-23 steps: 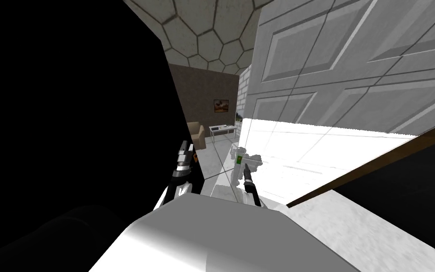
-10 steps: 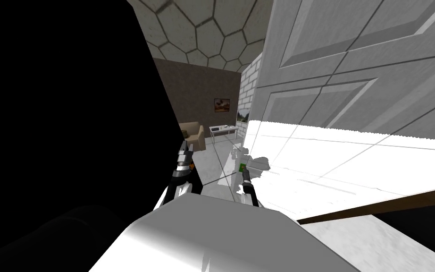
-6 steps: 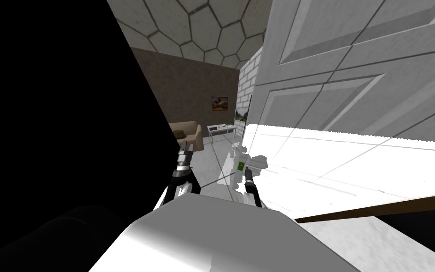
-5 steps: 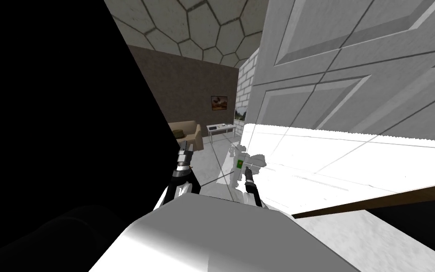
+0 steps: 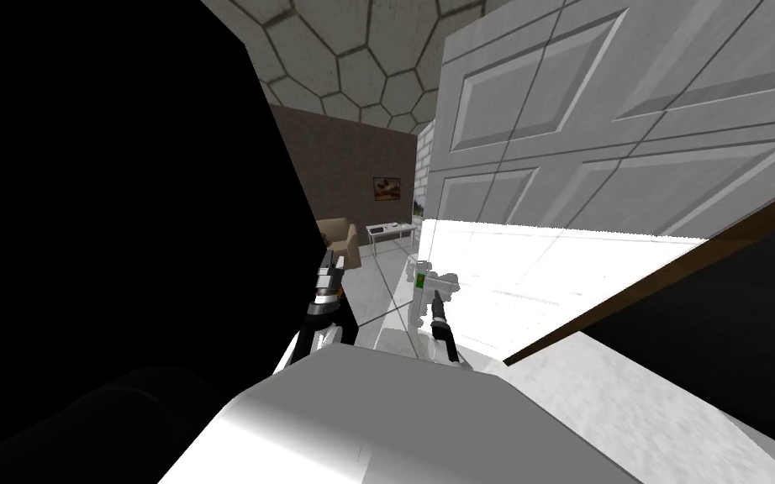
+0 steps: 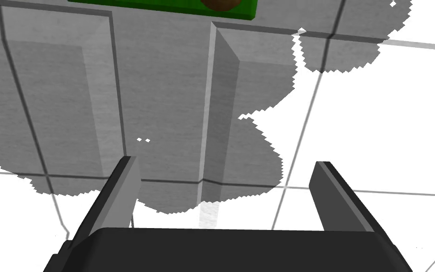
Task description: Push the door open
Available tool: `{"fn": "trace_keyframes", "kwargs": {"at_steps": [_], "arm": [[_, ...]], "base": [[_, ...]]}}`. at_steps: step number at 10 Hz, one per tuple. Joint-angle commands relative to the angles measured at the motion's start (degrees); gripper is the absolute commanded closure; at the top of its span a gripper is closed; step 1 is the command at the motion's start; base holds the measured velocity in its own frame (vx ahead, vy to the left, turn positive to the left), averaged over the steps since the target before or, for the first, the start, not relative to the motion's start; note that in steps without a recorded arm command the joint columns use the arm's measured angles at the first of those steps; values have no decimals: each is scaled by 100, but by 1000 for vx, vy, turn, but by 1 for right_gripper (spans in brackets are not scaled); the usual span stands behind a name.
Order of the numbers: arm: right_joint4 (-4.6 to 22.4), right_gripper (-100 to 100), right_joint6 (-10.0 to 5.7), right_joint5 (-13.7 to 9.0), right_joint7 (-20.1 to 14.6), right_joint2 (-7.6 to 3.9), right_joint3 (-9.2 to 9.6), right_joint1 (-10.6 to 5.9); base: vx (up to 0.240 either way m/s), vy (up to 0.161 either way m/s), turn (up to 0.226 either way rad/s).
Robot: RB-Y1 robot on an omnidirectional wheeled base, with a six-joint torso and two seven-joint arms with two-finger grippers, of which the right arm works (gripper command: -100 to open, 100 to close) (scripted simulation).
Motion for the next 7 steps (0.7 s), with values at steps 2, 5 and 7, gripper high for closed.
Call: {"fn": "trace_keyframes", "kwargs": {"at_steps": [2,5,7], "arm": [[14,-100,9,-152,69,155,92,-70],[201,-100,-84,-213,77,84,107,-189],[206,-100,-96,-217,83,18,104,-187]], "base": [[-147,99,-32],[-9,51,-4],[149,-89,14]]}}
